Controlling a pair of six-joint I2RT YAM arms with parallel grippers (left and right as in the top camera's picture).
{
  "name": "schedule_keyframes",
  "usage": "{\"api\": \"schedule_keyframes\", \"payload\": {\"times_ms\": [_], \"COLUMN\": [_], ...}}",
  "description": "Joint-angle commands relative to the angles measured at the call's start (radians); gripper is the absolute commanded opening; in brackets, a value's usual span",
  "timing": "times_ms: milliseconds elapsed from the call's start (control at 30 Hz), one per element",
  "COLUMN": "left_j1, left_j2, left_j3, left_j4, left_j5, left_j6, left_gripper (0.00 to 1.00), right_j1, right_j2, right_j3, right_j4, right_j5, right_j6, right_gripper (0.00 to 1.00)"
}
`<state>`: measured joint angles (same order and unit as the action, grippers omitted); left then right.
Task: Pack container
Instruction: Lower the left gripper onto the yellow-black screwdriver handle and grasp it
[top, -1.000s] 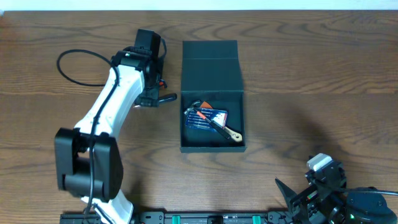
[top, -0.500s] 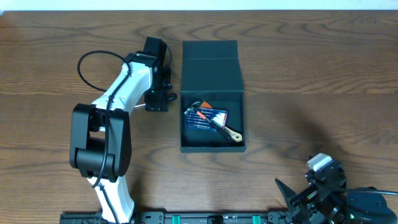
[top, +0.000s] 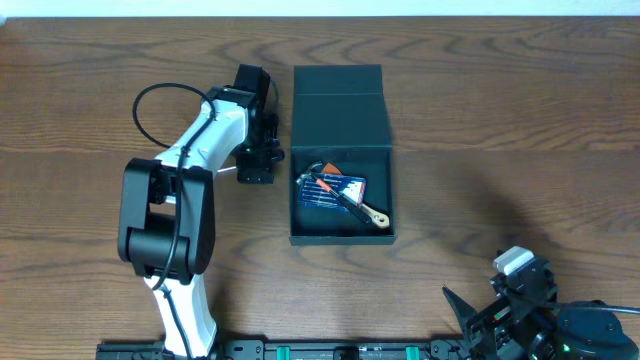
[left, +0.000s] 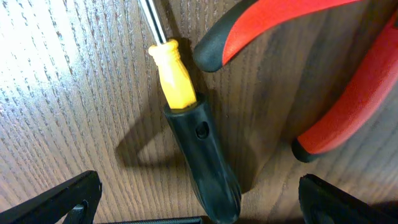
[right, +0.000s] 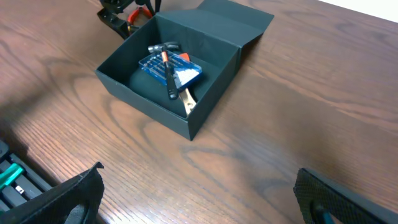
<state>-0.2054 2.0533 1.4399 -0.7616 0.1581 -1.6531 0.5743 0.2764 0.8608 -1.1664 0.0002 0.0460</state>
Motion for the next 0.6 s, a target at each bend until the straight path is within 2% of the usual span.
{"api": "schedule_keyframes", "payload": {"times_ms": [0,133,267,367,567], "left_j1": [0.004,0.004,0.004,0.004,0.004], "left_j2": [0.029,0.041,0.042,0.042,0.042], "left_j3": [0.016,0.016,0.016,0.016,0.016], "left_j4": [-0.008,-0.009,-0.009,-0.012,-0.023], "left_j5": [0.018,0.030,0.030,0.030,0.038], "left_j6": [-0.009,-0.005,-0.002,-0.002,-0.001], "left_gripper": [0.95,0.94,0.83,0.82,0.63], "right_j1": [-0.005,-0.005,-0.005,-0.005,-0.005], "right_j2": [-0.002,-0.002,-0.002,-0.002,-0.002], "right_j3": [-0.001,-0.001,-0.001,-0.001,-0.001], "right_j4": [-0.001,-0.001,-0.001,-0.001,-0.001], "right_j5": [0.003,0.003,0.003,0.003,0.003], "right_j6": [0.017,0.017,0.017,0.017,0.017], "right_gripper": [0.99,0.99,0.99,0.99,0.99]}}
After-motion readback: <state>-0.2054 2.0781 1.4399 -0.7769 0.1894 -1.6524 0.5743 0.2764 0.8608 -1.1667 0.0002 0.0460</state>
